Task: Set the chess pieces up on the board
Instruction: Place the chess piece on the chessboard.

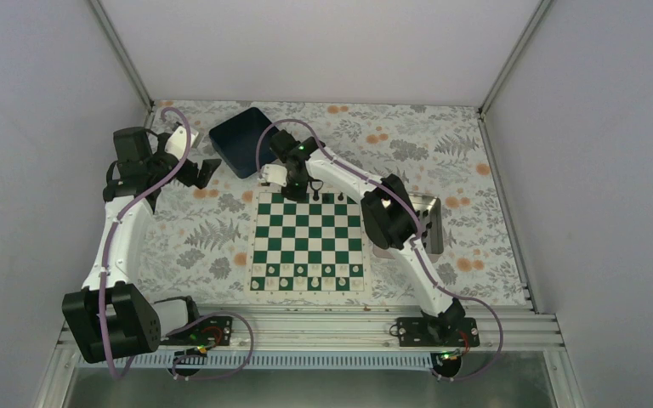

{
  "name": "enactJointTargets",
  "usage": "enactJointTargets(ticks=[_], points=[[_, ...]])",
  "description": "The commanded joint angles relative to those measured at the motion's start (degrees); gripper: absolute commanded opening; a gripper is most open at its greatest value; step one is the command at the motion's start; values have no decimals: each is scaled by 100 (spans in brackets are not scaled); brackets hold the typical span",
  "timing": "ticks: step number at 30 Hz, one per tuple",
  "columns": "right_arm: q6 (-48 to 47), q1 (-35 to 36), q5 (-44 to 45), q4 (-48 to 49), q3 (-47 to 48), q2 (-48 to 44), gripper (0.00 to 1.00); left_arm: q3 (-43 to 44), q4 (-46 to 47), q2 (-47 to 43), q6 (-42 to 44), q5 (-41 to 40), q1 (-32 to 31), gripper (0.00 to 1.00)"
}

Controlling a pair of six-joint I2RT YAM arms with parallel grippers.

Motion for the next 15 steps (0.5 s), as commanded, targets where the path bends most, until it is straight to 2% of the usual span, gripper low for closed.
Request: enactJointTargets(ticks=[1,15], points=[[-6,9,-101,-60,-7,-97,10,-28,21,30,36,149,22,100],[-3,7,-153,-75,14,33,11,-29,29,82,45,167,22,100]])
